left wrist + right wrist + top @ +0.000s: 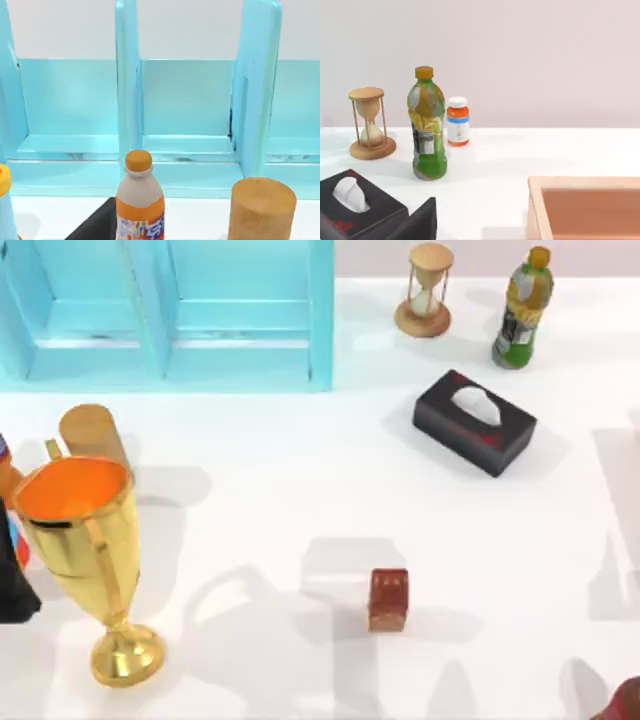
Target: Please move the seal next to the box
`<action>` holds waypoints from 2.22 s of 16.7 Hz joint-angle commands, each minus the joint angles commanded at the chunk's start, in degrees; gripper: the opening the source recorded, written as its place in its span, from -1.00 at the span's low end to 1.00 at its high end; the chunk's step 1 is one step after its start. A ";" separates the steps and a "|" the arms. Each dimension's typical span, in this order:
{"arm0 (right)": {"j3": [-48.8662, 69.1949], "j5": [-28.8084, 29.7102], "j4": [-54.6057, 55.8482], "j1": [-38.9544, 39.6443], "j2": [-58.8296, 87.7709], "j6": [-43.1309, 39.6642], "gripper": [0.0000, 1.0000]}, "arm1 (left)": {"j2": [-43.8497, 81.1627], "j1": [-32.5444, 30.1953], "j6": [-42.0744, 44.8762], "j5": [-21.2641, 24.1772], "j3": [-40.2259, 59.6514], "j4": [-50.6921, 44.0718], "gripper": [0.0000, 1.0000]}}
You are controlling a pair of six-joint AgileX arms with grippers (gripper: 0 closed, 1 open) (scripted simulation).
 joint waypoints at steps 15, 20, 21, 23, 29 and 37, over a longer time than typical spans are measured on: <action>45.22 1.33 -34.51 29.54 52.35 26.58 1.00 | 0.00 0.00 0.00 0.00 0.00 0.00 1.00; 69.52 1.34 -53.51 39.69 85.51 37.42 1.00 | 0.00 0.00 0.00 0.00 0.00 0.00 1.00; 74.05 1.24 -56.80 41.04 90.98 39.10 1.00 | 0.00 0.00 0.00 0.00 0.00 0.00 1.00; 82.32 0.98 -62.56 43.08 100.13 41.95 1.00 | 0.00 0.00 0.00 0.00 0.00 0.00 1.00; 95.07 0.11 -71.33 45.11 113.53 45.99 1.00 | 0.00 0.00 0.00 0.00 0.00 0.00 1.00; 93.20 0.09 -69.14 44.93 114.33 45.93 1.00 | 0.00 0.00 0.00 0.00 0.00 0.00 1.00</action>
